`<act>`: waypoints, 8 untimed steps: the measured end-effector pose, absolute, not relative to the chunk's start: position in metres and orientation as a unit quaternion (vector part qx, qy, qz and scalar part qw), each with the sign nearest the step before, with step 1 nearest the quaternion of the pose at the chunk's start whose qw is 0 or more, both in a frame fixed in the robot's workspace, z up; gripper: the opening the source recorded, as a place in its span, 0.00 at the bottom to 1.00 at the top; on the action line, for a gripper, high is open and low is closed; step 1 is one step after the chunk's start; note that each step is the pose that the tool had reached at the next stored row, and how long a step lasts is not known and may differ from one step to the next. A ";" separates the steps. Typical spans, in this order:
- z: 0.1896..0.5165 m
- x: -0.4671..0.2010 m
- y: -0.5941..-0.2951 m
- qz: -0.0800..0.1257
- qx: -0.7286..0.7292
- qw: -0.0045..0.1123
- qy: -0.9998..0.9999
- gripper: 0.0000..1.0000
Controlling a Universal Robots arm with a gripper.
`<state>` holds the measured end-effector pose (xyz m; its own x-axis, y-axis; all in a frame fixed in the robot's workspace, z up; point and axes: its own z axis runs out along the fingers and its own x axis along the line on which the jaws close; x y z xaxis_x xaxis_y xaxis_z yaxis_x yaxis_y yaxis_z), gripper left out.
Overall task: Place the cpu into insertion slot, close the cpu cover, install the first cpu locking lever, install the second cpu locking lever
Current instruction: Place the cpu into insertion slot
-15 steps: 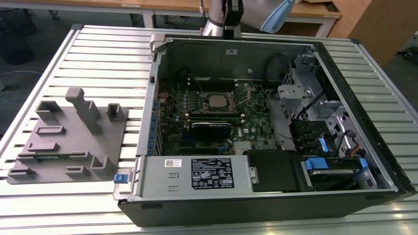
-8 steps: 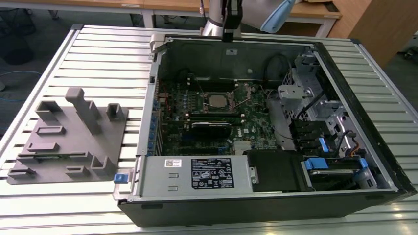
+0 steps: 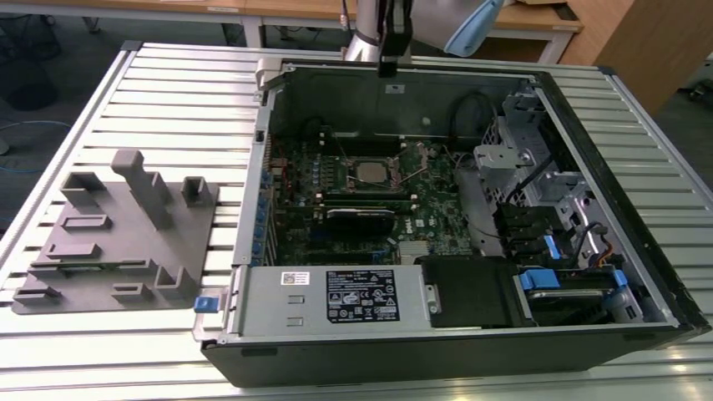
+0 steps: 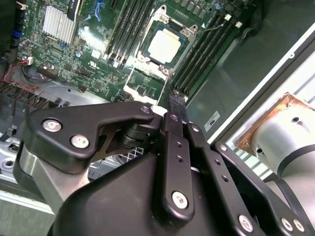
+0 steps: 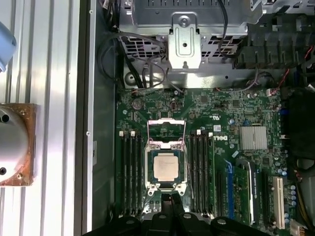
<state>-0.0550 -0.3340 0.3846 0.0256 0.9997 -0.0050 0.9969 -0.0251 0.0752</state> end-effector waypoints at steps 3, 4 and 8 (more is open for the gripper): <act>0.382 -0.055 -0.334 0.024 0.716 0.029 0.698 0.10; 0.381 -0.055 -0.334 0.025 0.716 0.029 0.698 0.10; 0.377 -0.055 -0.334 0.024 0.716 0.029 0.698 0.10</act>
